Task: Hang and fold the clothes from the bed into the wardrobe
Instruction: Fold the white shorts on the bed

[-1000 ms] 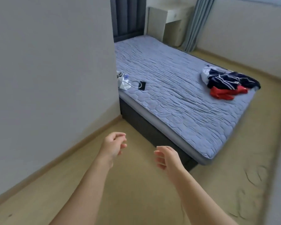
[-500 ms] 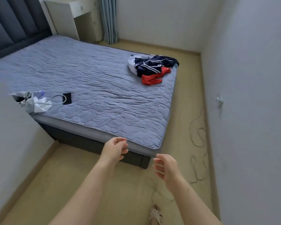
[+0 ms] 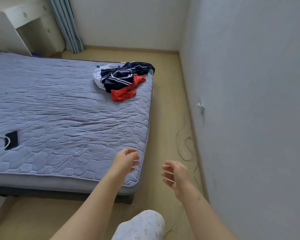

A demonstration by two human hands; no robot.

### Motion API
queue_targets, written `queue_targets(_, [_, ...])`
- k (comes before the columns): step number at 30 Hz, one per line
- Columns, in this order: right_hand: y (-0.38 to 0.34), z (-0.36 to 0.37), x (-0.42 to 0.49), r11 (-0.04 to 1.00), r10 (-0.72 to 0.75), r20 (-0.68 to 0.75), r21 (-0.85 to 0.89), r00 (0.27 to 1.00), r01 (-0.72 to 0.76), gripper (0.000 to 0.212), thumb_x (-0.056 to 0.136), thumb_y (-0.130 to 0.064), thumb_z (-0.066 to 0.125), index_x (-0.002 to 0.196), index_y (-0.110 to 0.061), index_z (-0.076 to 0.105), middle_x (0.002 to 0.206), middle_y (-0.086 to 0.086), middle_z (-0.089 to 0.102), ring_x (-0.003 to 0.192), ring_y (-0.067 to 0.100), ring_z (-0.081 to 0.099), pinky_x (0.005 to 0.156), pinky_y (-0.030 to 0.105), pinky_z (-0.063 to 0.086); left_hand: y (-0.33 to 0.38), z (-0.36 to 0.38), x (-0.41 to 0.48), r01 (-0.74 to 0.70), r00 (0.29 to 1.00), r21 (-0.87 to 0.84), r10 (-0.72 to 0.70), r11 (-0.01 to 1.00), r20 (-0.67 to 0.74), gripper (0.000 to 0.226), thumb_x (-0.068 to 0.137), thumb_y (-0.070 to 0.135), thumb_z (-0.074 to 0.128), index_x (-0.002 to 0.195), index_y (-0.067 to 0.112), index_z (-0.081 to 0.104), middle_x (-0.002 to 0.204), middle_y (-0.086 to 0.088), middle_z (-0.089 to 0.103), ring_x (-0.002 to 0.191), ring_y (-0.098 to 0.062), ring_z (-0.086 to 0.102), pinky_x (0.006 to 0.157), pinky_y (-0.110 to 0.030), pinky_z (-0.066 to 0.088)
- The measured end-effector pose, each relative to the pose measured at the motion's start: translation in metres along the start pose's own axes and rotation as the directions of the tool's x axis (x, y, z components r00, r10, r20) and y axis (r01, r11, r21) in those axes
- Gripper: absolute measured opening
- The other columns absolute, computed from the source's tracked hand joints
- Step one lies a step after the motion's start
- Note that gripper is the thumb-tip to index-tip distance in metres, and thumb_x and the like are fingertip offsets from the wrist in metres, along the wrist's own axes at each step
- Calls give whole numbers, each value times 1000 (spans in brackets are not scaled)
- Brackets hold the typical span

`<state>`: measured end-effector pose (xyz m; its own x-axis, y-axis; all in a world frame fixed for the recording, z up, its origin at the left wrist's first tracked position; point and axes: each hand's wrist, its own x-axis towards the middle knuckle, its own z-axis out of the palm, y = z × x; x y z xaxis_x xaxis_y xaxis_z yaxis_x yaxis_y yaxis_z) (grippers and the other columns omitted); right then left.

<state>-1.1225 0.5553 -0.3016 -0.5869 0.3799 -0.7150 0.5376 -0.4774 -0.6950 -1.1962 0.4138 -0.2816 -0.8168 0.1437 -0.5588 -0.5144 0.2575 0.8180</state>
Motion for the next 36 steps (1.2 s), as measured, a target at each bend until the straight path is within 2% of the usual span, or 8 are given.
queue_targets(6, [-60, -18, 70, 997, 39, -72, 76, 997, -33, 13, 91, -16, 52, 78, -15, 54, 74, 2, 57, 65, 17, 53, 59, 27, 40, 42, 48, 85, 19, 998, 1, -19, 1000, 52, 12, 94, 14, 50, 85, 19, 57, 81, -1, 61, 70, -11, 58, 62, -24, 40])
queue_targets(15, [-229, 31, 200, 997, -26, -19, 68, 999, 27, 13, 90, -17, 52, 78, -16, 55, 73, 1, 57, 62, 16, 53, 59, 27, 39, 165, 93, 239, -24, 997, 71, 19, 997, 69, 11, 94, 12, 47, 89, 17, 55, 77, 0, 58, 65, -11, 55, 58, -23, 37])
queue_targets(21, [-293, 40, 269, 990, 79, -11, 114, 997, -77, 14, 90, -17, 52, 76, -15, 56, 72, 2, 58, 64, 17, 53, 61, 29, 40, 233, 124, 309, -40, 997, 59, 36, 997, 74, 10, 94, 10, 46, 92, 14, 55, 74, 0, 57, 62, -10, 53, 54, -21, 35])
queue_targets(26, [-351, 46, 347, 984, 122, -4, 129, 992, -121, 16, 90, -18, 50, 76, -15, 54, 72, 2, 57, 63, 17, 52, 59, 28, 39, 284, 162, 377, -29, 996, 71, 22, 997, 87, 12, 94, 13, 46, 89, 18, 56, 77, 2, 58, 66, -10, 55, 57, -21, 36])
queue_targets(31, [-425, 46, 434, 985, 117, 42, 119, 992, -121, 15, 90, -18, 51, 77, -15, 55, 72, 3, 58, 63, 17, 53, 59, 28, 40, 344, 196, 461, -40, 999, 34, 40, 999, 6, 10, 95, 10, 46, 96, 13, 55, 73, 0, 57, 60, -10, 52, 49, -18, 33])
queue_targets(36, [-503, 50, 504, 993, 111, 57, 22, 992, -113, 15, 92, -15, 49, 78, -15, 53, 72, 3, 56, 61, 17, 50, 57, 27, 38, 411, 222, 527, 13, 998, -72, -17, 997, -64, 9, 96, 9, 45, 98, 10, 54, 77, -3, 57, 63, -13, 53, 55, -23, 33])
